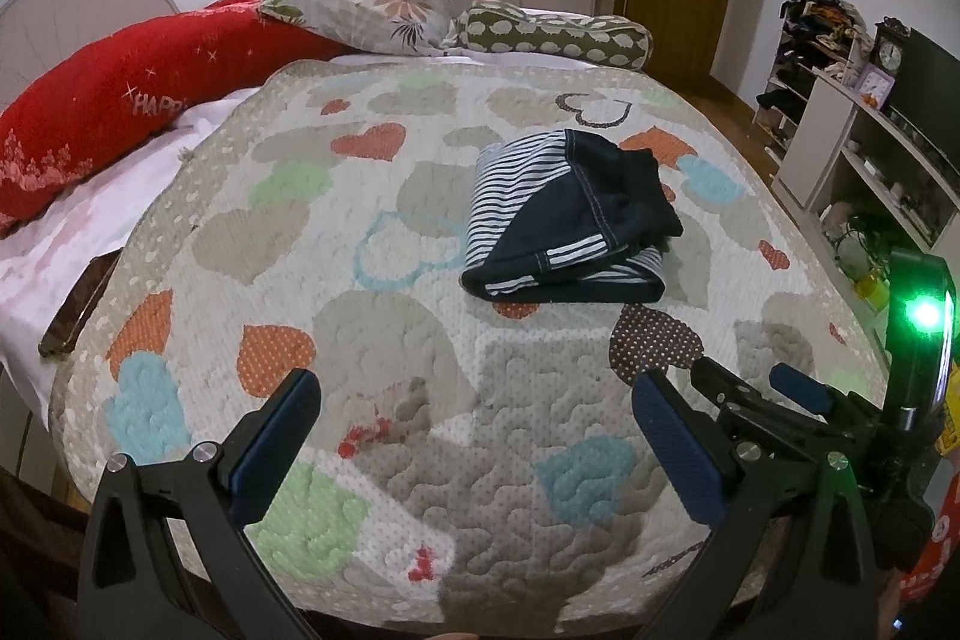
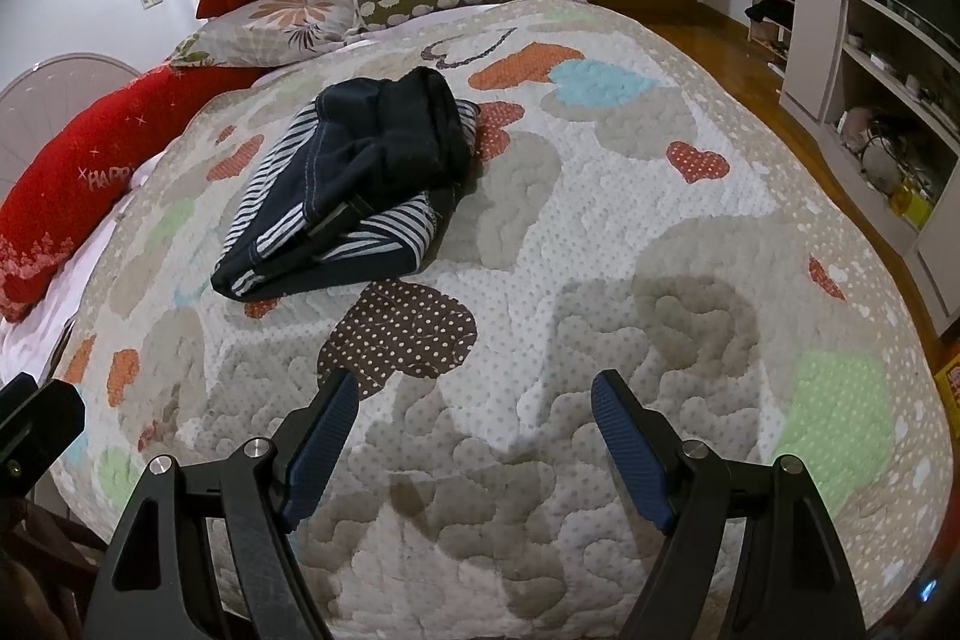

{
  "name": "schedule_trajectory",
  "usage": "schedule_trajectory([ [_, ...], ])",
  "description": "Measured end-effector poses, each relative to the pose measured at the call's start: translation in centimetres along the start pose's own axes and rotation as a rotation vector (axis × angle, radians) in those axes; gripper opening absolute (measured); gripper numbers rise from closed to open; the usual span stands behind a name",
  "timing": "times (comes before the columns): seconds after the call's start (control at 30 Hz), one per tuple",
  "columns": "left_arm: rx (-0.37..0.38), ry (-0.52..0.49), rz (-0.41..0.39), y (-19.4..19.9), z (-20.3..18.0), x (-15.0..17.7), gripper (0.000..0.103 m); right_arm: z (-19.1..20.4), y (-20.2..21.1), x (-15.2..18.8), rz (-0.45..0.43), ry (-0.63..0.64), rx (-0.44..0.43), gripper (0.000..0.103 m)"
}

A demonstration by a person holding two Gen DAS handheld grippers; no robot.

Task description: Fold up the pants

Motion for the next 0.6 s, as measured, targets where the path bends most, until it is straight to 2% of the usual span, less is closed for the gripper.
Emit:
schedule_trajectory([
  [0.6, 0.029, 0.050, 0.046, -1.2, 1.1, 0.8, 0.103, -0.3, -0.8, 0.4, 0.023, 0.001, 0.022, 0.083],
])
Point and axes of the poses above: each gripper's, at about its wrist camera, not at the fingertips, and y roughly against the way its jaws point, z to its left, x to its underside, the point moved 5 cm from there along -y, roughly the way its jaws point, and after that the axes turned 12 degrees about x, right-handed, at the moved point
